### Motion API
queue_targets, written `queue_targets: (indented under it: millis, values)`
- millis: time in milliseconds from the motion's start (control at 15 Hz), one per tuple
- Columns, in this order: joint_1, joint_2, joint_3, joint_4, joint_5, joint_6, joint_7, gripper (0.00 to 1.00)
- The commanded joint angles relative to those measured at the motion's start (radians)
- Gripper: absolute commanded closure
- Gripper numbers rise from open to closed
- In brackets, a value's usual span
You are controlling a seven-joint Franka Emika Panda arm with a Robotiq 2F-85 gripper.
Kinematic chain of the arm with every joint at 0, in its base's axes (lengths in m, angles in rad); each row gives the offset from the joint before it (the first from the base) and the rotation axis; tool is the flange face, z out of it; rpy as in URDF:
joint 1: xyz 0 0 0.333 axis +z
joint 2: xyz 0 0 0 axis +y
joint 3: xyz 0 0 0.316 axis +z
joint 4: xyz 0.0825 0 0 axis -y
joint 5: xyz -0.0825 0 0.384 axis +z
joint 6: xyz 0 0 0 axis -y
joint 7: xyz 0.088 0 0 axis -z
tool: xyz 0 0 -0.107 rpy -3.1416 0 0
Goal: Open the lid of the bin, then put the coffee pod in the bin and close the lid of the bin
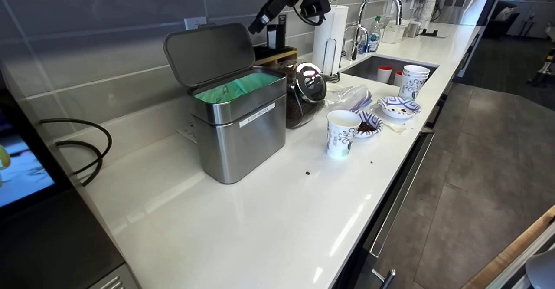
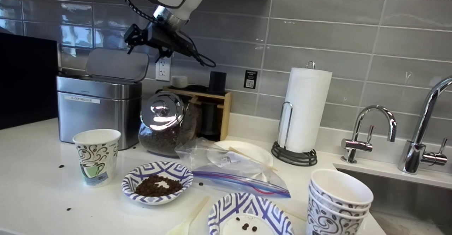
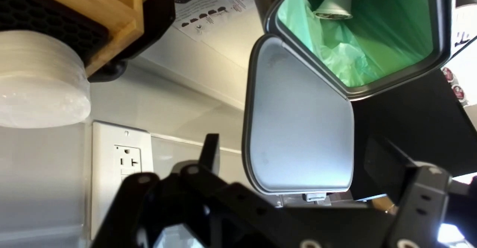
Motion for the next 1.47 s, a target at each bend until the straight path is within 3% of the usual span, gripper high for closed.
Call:
queue_targets:
  millis: [0, 800, 1400]
  values:
    - [-0.012, 0.076, 0.031, 0.098, -0.003, -0.028, -0.010, 0.00]
    - [-0.018, 0.149, 0.046, 0.248, -0.025, -0.247, 0.094, 0.00]
    - [-0.015, 0.146, 0.036, 0.257, -0.080, -0.352, 0.204, 0.00]
